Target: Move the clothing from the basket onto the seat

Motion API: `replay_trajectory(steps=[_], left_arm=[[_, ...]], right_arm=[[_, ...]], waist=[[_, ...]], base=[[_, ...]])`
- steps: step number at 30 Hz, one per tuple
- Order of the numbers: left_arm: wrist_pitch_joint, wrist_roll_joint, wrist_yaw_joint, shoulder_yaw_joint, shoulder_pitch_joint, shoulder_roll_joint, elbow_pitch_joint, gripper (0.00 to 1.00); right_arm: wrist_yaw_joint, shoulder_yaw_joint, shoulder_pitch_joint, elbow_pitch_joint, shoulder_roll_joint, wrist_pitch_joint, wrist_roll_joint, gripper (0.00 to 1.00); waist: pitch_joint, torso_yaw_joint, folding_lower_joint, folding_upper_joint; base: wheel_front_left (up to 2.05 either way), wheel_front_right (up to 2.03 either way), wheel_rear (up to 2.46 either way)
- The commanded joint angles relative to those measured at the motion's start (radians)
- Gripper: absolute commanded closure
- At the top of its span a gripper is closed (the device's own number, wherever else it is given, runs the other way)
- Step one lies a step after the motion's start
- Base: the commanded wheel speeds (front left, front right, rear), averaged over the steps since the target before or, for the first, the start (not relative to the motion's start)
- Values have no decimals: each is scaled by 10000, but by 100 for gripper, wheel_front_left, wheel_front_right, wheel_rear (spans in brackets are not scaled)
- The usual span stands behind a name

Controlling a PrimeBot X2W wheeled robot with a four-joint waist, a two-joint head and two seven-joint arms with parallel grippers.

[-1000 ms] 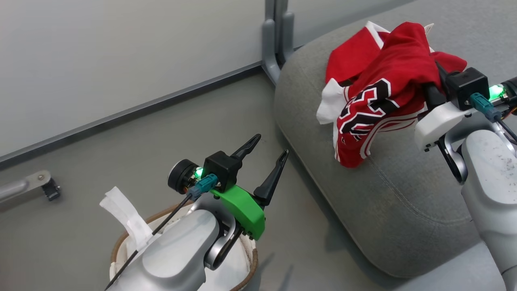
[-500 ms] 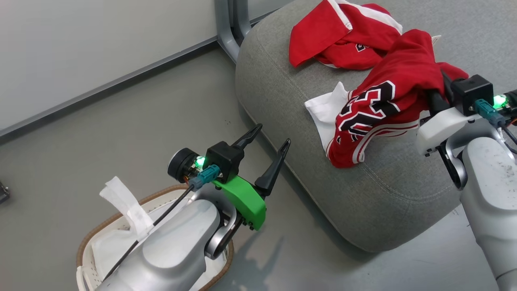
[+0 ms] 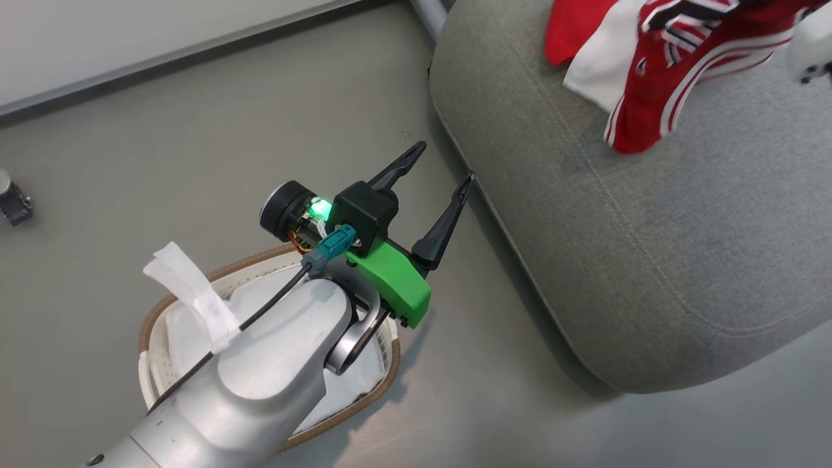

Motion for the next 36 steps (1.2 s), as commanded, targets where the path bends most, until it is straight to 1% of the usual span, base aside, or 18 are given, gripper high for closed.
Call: replay_trajectory(steps=[1,6,9,12,14,17,22,28,33,34,35,36], left_arm=[[31,78,62,-9,-196,69,-110,0],[138,290,139,-142,-473,11,-534,0],[160,405,199,-198,-615,-24,-646,0],[198,538,185,-264,-798,-4,-796,0],[266,613,196,-319,-925,72,-869,0],[333,763,207,-394,-1128,98,-946,0],[401,836,228,-482,-1207,154,-1044,0],[600,872,223,-551,-1233,444,-1004,0],[663,772,276,-542,-1168,587,-1021,0],[683,747,297,-543,-1105,617,-1034,0],[682,728,304,-546,-1076,622,-1034,0],[681,701,308,-548,-1048,624,-1032,0]], right_arm=[[-14,-106,-415,78,-247,73,76,100],[-14,-581,-1630,440,-1524,505,-119,100],[-14,-954,-2061,625,-2132,672,-321,100],[-14,-1526,-2260,836,-2499,801,-425,100],[-14,-2170,-2306,1146,-2626,845,-614,100],[-14,-2870,-2010,1657,-2448,751,-926,100],[-14,-3802,-1389,2544,-1889,521,-1508,100],[-14,-4209,-1031,3566,-1127,570,-1931,100],[-14,-4337,-1117,4072,-953,660,-2049,100],[-14,-4343,-1188,4178,-930,619,-2082,64],[-14,-4330,-1206,4226,-909,603,-2091,41],[-14,-4302,-1232,4267,-895,579,-2096,0]], waist=[[906,955,0,-1],[1427,1801,0,-1],[1687,2234,0,-1],[2026,2571,0,-1],[2315,2734,0,-1],[2668,2890,0,-1],[3044,2953,0,-1],[3288,2779,0,-1],[3240,2571,0,-1],[3176,2467,0,-1],[3135,2418,0,-1],[3088,2365,0,-1]], base=[[0,0,0],[0,0,0],[0,0,0],[0,0,0],[0,0,0],[0,0,0],[0,0,0],[0,0,0],[0,0,0],[0,0,0],[0,0,0],[0,0,0]])
